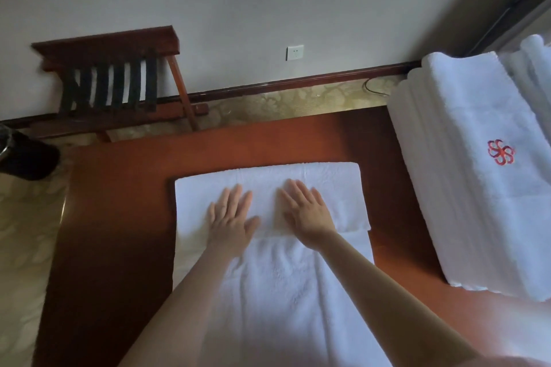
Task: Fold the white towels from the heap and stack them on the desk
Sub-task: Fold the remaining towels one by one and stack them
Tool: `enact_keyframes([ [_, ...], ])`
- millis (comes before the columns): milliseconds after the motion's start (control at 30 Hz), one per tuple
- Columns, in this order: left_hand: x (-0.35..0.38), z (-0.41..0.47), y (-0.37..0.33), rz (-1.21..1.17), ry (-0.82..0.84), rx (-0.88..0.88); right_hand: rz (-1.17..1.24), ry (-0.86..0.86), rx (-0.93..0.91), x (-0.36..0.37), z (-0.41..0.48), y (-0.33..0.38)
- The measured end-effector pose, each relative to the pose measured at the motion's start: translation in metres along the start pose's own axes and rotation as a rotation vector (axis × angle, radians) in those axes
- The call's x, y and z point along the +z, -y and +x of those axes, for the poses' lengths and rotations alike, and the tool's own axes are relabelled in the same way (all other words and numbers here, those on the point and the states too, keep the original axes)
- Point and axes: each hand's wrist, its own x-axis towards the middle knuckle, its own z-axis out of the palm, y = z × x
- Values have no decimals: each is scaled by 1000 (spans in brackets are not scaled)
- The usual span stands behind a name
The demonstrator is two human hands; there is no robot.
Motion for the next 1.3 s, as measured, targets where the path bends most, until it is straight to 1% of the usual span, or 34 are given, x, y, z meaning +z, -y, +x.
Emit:
enact_keyframes([
  [67,0,4,10,39,-3,25,-28,-12,-52,2,4,-16],
  [100,0,5,13,49,-14,36,-33,-26,-41,1,6,-27],
  [233,5,6,16,60,-64,56,-103,-79,203,-11,14,-78],
  [300,6,6,15,59,-75,62,-103,-74,261,-17,14,-92],
  [367,3,5,14,34,-106,86,-122,-69,274,-20,15,-91],
  [400,0,5,13,-20,-146,96,-139,-87,275,-21,14,-88],
  [467,-7,3,10,-108,-300,80,-162,-156,241,-21,12,-78],
  [500,-9,4,9,-121,-376,36,-150,-191,209,-20,11,-72],
  [533,-11,4,9,-139,-416,-23,-118,-219,172,-18,11,-64],
  [567,-11,4,9,-158,-416,-73,-72,-227,138,-15,11,-55],
  [633,-10,5,11,-161,-346,-108,-7,-192,105,-5,11,-39],
  [700,-8,10,21,-98,-245,-126,-3,-147,117,4,13,-30],
  [767,-11,18,38,-37,-196,-152,-29,-118,134,6,14,-31],
  [867,-20,35,62,26,-191,-145,-49,-105,140,5,15,-32],
  [1000,-28,49,75,-18,-143,-175,-42,-174,115,-4,17,-35],
  [1067,-32,49,73,4,-200,-173,-88,-203,98,-11,20,-39],
  [1133,-39,47,65,19,-332,-112,-131,-272,150,-23,27,-46],
  [1167,-43,48,62,34,-384,-70,-143,-274,197,-32,31,-50],
  [1200,-47,49,60,24,-389,-49,-151,-239,242,-41,36,-53],
  [1233,-53,51,57,-5,-345,-63,-149,-183,281,-49,40,-55],
  [1300,-65,57,53,-58,-206,-187,-78,-62,366,-61,47,-58],
])
